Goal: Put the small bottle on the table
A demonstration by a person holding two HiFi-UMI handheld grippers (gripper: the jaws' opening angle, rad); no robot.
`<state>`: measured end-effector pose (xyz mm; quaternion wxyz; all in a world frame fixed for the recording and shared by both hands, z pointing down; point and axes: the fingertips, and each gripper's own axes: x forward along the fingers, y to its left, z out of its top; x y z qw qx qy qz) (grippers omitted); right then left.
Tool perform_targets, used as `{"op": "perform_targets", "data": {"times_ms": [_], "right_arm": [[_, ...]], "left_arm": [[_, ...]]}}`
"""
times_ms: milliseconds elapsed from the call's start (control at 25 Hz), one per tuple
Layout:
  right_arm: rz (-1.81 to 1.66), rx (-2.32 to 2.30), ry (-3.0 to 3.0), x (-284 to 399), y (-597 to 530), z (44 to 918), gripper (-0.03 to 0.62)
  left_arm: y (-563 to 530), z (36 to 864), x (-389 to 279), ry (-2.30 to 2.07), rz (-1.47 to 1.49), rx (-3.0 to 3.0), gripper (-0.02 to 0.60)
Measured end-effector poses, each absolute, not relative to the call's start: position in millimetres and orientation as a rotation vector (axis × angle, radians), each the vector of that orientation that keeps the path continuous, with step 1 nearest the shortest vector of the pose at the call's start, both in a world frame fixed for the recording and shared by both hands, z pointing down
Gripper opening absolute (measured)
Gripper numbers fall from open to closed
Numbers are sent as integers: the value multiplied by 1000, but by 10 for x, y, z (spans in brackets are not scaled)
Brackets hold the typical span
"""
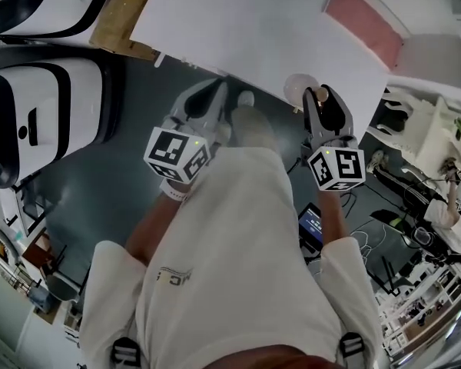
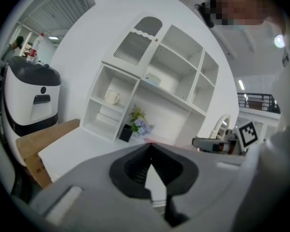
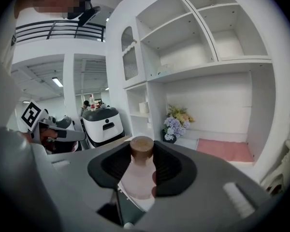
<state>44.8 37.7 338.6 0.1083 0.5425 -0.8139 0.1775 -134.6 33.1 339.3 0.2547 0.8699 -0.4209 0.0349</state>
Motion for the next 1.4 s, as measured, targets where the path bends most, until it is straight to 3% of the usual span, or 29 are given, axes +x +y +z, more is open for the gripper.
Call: {"op": "perform_targets", "data": {"times_ms": [680, 1400], "right_arm": [[494, 1546, -2413, 880, -620, 3633, 143], [400, 1304, -2539, 271, -1672, 4174, 143]], "left_arm": [[-482, 3189, -687, -1134, 138, 2435, 2], [-786, 3479, -667, -1312, 162, 2322, 2]]}}
